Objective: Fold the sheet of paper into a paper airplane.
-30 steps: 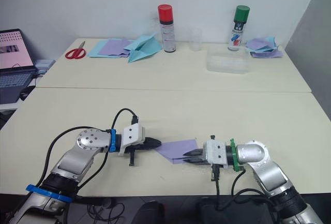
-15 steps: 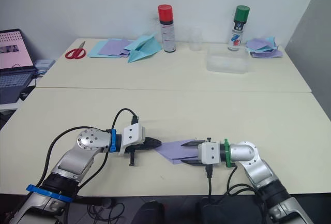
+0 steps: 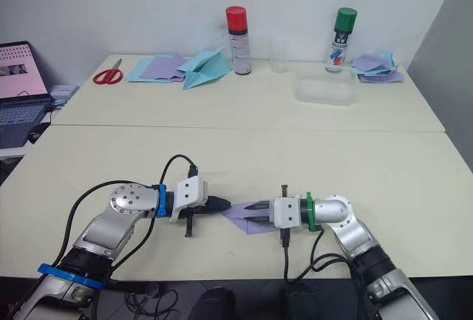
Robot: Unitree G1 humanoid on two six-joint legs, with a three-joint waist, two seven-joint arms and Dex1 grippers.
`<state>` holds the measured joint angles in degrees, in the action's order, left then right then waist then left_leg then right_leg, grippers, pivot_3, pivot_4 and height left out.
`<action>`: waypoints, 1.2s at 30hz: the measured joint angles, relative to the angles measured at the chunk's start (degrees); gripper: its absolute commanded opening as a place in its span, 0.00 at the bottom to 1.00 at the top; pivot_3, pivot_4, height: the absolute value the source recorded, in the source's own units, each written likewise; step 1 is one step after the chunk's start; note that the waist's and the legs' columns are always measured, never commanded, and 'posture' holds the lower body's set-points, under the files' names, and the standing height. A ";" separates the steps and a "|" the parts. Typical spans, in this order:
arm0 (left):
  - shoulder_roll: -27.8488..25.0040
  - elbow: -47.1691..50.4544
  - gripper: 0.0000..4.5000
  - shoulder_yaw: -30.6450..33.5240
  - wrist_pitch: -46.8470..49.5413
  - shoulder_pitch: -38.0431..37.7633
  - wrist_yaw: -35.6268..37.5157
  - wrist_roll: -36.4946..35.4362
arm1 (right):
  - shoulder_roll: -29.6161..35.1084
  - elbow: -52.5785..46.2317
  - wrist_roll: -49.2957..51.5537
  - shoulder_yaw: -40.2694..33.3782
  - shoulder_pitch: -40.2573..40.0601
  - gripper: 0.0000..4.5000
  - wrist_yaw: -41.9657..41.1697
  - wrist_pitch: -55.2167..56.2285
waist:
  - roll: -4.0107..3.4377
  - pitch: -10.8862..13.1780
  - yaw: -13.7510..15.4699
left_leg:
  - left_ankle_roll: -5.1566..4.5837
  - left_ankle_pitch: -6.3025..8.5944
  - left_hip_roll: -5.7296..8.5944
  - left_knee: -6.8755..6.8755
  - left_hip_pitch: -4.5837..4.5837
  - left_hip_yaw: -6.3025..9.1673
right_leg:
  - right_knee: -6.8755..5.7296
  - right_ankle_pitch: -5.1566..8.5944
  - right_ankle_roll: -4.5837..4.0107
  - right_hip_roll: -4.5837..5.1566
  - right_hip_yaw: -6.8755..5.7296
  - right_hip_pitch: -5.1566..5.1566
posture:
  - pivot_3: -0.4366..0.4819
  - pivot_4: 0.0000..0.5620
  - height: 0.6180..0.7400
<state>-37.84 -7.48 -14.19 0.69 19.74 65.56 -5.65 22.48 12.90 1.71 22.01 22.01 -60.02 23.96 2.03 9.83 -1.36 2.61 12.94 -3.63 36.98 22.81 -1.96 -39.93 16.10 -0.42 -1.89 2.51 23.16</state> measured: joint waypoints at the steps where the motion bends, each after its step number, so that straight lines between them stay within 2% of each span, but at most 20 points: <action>1: 0.00 0.00 0.00 0.00 0.00 0.00 0.00 0.00 | -0.03 0.00 0.48 -0.09 0.07 0.01 -0.07 -0.92 | 0.00 0.00 0.00 | 0.00 0.00 0.00 0.00 0.00 0.00 | 0.00 0.00 0.00 0.00 0.01 0.00 | 0.48 0.27 1.00; 13: 0.00 -0.79 0.00 -0.02 -1.52 0.25 0.11 0.62 | -2.74 1.31 1.29 -0.74 3.63 0.01 2.33 -15.83 | -0.05 -0.03 -0.12 | -0.01 0.00 -0.03 -0.01 -0.02 0.00 | -0.03 0.00 -0.01 0.00 0.00 0.01 | 0.48 0.27 1.00; 31: -0.07 -1.27 0.00 0.42 -2.08 0.28 -0.77 0.63 | -3.92 6.72 -7.23 1.36 7.54 0.01 5.31 -13.58 | -0.08 -0.10 -0.23 | -0.01 -0.01 -0.05 -0.02 -0.03 0.00 | -0.03 0.00 -0.01 -0.01 0.00 0.02 | 0.48 0.27 1.00; 36: -0.13 -1.60 0.00 3.01 3.70 0.86 -1.76 -1.31 | -4.47 6.73 -7.73 1.87 7.81 0.01 5.54 -13.59 | -0.07 -0.10 -0.46 | -0.01 0.00 -0.12 -0.04 -0.01 0.05 | -0.04 0.00 -0.01 -0.03 -0.03 0.07 | 0.48 0.27 1.00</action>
<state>-37.96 -9.08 -11.17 4.38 20.60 63.80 -6.97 18.01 19.62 -6.01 23.88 29.81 -54.48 10.37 1.96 9.73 -1.82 2.59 12.93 -3.75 36.94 22.81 -1.91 -39.97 16.10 -0.43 -1.92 2.48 23.24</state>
